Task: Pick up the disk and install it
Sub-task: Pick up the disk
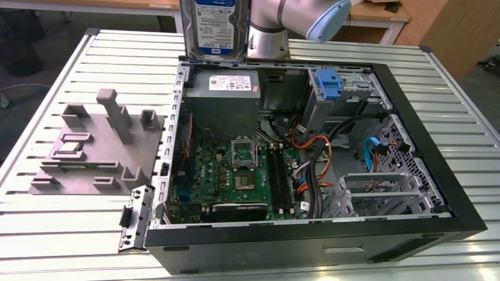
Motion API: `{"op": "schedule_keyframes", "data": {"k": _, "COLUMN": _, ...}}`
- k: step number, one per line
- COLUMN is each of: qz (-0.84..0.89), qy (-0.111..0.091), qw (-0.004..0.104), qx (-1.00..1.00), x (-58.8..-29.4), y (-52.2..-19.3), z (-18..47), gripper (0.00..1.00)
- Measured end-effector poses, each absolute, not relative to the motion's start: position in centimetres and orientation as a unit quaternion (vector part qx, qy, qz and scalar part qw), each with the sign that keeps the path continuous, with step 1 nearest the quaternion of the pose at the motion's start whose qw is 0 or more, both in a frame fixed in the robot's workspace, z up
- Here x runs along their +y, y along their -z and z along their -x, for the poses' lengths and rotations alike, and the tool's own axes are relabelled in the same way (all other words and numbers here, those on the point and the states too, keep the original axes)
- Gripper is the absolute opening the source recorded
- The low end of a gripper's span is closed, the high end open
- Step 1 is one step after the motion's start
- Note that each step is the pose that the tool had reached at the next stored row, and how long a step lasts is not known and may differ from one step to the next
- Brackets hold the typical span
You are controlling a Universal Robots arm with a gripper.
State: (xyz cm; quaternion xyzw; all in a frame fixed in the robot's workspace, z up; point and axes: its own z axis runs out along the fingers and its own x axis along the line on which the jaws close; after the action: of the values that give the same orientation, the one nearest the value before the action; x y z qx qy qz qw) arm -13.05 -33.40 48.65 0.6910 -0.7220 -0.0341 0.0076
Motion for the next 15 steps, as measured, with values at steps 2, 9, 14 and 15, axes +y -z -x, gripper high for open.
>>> {"op": "schedule_keyframes", "data": {"k": 2, "qz": -0.691, "qy": 0.034, "qw": 0.008, "qx": -0.722, "x": -33.4, "y": -48.6, "z": 12.7, "gripper": 0.35}}
{"op": "schedule_keyframes", "data": {"k": 9, "qz": -0.691, "qy": 0.034, "qw": 0.008, "qx": -0.722, "x": -33.4, "y": -48.6, "z": 11.4, "gripper": 0.35}}
{"op": "schedule_keyframes", "data": {"k": 14, "qz": -0.691, "qy": 0.034, "qw": 0.008, "qx": -0.722, "x": -33.4, "y": -48.6, "z": 10.5, "gripper": 0.35}}
{"op": "schedule_keyframes", "data": {"k": 15, "qz": -0.691, "qy": 0.034, "qw": 0.008, "qx": -0.722, "x": -33.4, "y": -48.6, "z": 10.3, "gripper": 0.35}}
